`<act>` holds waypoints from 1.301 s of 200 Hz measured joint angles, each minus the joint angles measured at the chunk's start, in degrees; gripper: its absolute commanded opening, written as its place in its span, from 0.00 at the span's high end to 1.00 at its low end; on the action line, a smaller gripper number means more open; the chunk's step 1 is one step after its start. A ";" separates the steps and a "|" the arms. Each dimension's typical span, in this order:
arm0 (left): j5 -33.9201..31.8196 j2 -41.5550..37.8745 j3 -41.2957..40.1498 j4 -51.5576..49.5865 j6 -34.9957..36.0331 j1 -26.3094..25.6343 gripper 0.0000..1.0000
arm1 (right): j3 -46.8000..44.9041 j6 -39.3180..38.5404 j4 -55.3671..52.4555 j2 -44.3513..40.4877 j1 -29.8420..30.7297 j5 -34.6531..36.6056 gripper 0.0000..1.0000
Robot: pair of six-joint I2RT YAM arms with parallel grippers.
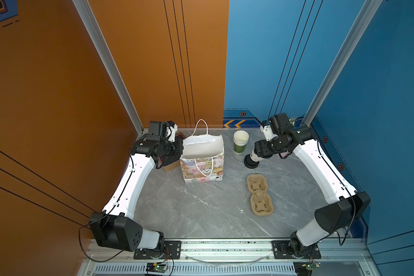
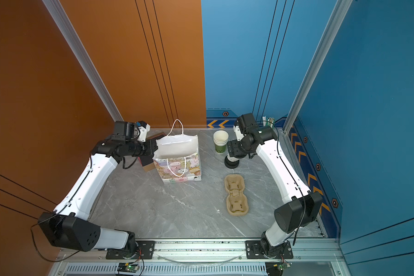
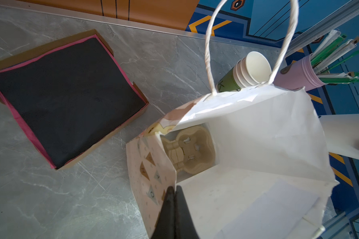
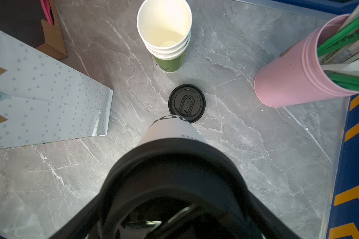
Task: Pack a coffee takeout order
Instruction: Move the takeout bag to the center of the table.
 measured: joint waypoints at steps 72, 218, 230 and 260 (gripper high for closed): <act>6.01 -0.66 -0.02 -0.17 -3.26 -3.72 1.00 | 0.44 -0.02 -0.02 -2.10 0.07 -0.17 0.12; 6.88 -6.21 -4.13 -0.87 -7.28 -1.51 0.41 | 5.20 -0.26 -1.53 -2.10 3.06 -0.85 0.11; 5.75 -6.60 -4.13 -1.40 -7.06 -1.60 0.40 | 5.20 -0.42 -1.55 -2.10 3.06 -0.85 0.11; 3.28 -6.67 -3.74 -3.43 -6.43 -2.05 0.39 | 5.20 -0.48 -1.55 -2.10 3.10 -0.83 0.11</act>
